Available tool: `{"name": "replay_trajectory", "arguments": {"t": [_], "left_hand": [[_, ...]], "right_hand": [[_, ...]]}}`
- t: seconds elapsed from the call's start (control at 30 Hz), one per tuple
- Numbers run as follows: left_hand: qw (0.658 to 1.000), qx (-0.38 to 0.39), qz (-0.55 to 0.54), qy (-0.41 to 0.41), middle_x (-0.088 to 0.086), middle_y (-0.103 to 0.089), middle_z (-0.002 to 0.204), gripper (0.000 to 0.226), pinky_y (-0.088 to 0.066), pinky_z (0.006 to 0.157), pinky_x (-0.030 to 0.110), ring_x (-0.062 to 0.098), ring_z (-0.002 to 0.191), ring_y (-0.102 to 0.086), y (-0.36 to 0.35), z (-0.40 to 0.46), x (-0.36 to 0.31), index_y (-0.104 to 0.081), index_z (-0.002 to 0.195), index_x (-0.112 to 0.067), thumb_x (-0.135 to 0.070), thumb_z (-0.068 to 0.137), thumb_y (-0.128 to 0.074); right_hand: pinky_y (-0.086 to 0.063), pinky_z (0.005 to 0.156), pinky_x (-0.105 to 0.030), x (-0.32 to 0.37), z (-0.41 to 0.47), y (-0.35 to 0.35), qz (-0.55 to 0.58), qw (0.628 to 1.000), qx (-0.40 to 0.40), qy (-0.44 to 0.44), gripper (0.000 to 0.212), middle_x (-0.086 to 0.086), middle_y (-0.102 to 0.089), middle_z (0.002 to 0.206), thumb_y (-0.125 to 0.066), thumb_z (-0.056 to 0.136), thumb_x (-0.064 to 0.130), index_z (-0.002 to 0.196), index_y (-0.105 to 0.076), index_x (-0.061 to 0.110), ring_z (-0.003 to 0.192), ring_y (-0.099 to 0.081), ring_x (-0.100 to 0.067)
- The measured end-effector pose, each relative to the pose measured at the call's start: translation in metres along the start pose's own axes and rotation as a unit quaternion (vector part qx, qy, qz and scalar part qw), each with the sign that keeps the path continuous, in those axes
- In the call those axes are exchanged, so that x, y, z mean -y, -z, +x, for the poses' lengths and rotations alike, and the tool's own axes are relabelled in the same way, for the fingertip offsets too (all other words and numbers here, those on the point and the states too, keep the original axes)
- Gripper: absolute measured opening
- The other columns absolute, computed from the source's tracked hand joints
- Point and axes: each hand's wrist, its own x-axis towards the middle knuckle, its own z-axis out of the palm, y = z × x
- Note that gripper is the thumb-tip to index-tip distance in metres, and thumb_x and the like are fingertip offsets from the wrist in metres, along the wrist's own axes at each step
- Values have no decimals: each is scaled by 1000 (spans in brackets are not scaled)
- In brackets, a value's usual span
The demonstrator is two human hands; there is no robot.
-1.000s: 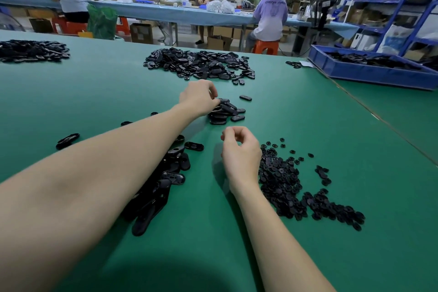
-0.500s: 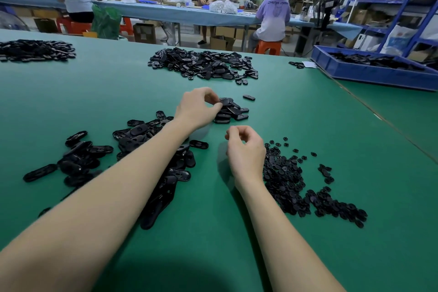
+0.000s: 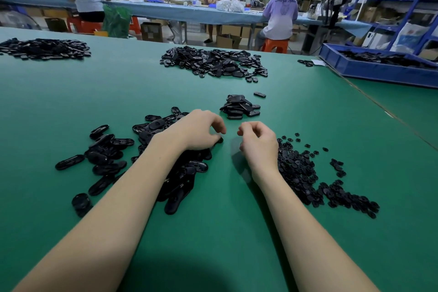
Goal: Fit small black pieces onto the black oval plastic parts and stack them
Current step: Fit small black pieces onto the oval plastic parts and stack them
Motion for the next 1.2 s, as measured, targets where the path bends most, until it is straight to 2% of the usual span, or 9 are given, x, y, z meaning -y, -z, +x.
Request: {"name": "replay_trajectory", "arguments": {"t": [0.13,0.27,0.4,0.53,0.67,0.8,0.9,1.03,1.2], "left_hand": [[999,14,30,14,-15,-67,97,25,-48,93,27,10,90,-52,-1,-2,7,-74,106,-37,-22,86,-67],[1000,0,29,-2,-23,-63,88,24,-51,92,31,9,88,-54,-3,-2,2,-73,106,-37,-21,88,-68],[1000,0,15,-21,-28,-55,83,23,-49,91,30,11,90,-56,-3,-2,-5,-70,112,-35,-24,91,-67],[999,-3,-31,-38,-19,-64,95,26,-48,90,28,12,91,-62,-2,-5,-18,-67,117,-34,-22,94,-64],[995,-25,-91,-46,-10,-66,107,29,-45,85,22,13,89,-64,-4,-7,-32,-67,121,-33,-17,98,-58],[974,-33,-224,-16,-7,-67,111,24,-51,74,18,16,82,-65,-10,-9,-44,-67,113,-34,-18,99,-55],[953,-28,-302,13,-1,-68,114,32,-56,85,33,26,82,-66,-13,-9,-49,-68,110,-26,-4,98,-48],[914,-38,-400,58,10,-69,112,35,-59,85,25,16,80,-69,-17,-8,-51,-69,106,-16,7,93,-46],[892,-45,-440,89,12,-73,104,31,-58,94,34,19,84,-73,-22,-6,-47,-69,104,-12,10,90,-52]], "right_hand": [[-47,68,-32,5,3,3,22,998,38,-39,16,4,-71,83,-61,93,25,78,-67,20,62,-57,-14],[-43,50,-20,14,8,13,65,988,97,-100,10,5,-70,84,-61,96,22,89,-66,18,52,-53,-10],[-43,47,-19,20,12,21,99,979,112,-140,7,4,-71,84,-63,95,22,96,-67,17,49,-54,-9],[-46,47,-18,23,21,36,71,982,129,-117,10,8,-74,83,-64,95,26,99,-70,19,49,-57,-6],[-47,58,-25,24,33,63,-132,984,117,-23,12,11,-76,85,-59,96,29,98,-70,24,55,-62,-5],[-49,81,-32,23,39,91,-370,926,74,15,24,6,-75,103,-50,93,25,105,-70,31,99,-64,-20],[-51,86,-33,23,38,100,-421,904,74,4,23,4,-74,110,-56,91,24,101,-74,33,106,-63,-24],[-54,89,-32,22,36,99,-446,889,101,-4,14,9,-75,105,-64,87,27,89,-75,35,105,-65,-20],[-52,85,-29,25,36,97,-451,883,127,4,6,17,-74,96,-72,82,34,82,-75,38,101,-66,-13]]}}
